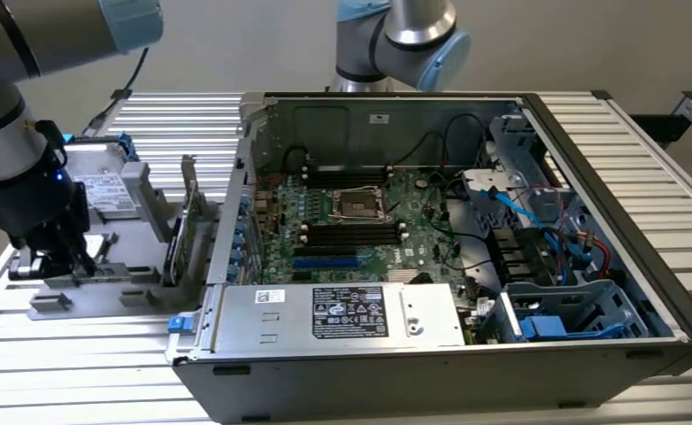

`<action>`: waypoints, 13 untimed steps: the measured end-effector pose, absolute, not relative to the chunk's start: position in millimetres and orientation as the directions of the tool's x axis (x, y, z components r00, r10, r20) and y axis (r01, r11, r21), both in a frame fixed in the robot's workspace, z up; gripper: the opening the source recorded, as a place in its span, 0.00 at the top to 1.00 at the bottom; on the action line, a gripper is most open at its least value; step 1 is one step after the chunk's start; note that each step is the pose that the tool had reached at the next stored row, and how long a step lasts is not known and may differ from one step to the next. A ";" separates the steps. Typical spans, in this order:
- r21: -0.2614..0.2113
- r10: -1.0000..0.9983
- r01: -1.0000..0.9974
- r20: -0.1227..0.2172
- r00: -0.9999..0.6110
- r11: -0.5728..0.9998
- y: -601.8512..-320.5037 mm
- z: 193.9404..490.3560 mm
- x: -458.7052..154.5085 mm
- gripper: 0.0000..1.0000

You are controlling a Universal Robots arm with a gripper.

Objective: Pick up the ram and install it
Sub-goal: 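Pick up the ram and move it above insertion slot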

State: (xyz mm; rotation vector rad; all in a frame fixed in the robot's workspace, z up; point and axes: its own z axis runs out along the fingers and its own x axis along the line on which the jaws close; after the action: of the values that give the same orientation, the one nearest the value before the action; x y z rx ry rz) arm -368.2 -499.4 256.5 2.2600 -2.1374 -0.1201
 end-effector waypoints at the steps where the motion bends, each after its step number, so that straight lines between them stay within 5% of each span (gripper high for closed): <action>1: 0.075 -0.998 -0.996 -0.037 0.054 -0.057 -499.4 261.0 -366.6 0.86; 13: 0.087 -0.998 -0.994 -0.040 0.056 -0.059 -499.7 312.1 -328.8 0.86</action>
State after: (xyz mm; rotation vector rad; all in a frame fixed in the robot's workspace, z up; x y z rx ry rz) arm -328.8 -499.7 312.1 2.2565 -2.1295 -0.1389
